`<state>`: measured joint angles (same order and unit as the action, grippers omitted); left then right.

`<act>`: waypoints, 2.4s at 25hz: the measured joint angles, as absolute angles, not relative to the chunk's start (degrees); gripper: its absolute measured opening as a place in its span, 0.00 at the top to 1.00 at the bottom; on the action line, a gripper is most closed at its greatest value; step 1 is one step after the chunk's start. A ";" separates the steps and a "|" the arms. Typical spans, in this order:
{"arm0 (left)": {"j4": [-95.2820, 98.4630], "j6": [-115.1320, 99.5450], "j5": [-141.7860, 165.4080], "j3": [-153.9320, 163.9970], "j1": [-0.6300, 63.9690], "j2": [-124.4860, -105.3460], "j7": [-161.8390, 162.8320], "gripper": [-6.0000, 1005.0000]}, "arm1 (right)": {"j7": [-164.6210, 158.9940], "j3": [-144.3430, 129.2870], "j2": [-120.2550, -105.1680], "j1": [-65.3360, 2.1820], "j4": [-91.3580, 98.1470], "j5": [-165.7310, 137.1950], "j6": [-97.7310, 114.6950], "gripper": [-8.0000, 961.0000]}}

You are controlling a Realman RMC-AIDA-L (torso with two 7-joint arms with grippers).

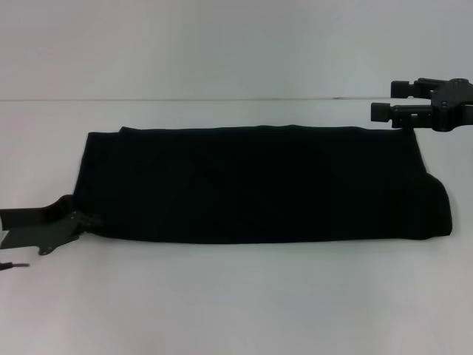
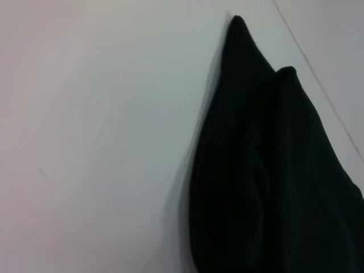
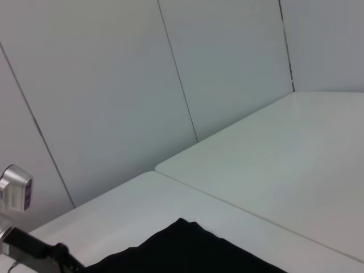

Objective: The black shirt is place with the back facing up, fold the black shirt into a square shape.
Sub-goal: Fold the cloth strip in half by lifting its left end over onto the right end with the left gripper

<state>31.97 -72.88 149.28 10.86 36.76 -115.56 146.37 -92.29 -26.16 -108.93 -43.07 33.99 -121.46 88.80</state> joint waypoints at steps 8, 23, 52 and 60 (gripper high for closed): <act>39.14 -76.44 149.84 11.28 34.33 -115.93 136.12 0.92 | -93.02 -26.10 -109.85 -43.02 33.39 -119.86 87.19 0.03; 50.40 -80.17 157.55 7.08 31.80 -111.83 132.66 0.88 | -93.76 -26.28 -111.90 -44.07 33.29 -118.49 83.69 0.03; 15.62 -81.64 132.30 22.81 51.59 -124.03 113.78 0.81 | -91.61 -25.90 -108.13 -38.66 33.90 -114.68 79.11 0.03; 3.98 -77.25 122.79 20.92 47.76 -124.65 93.30 0.79 | -93.11 -26.67 -107.68 -38.63 33.48 -115.68 78.79 0.03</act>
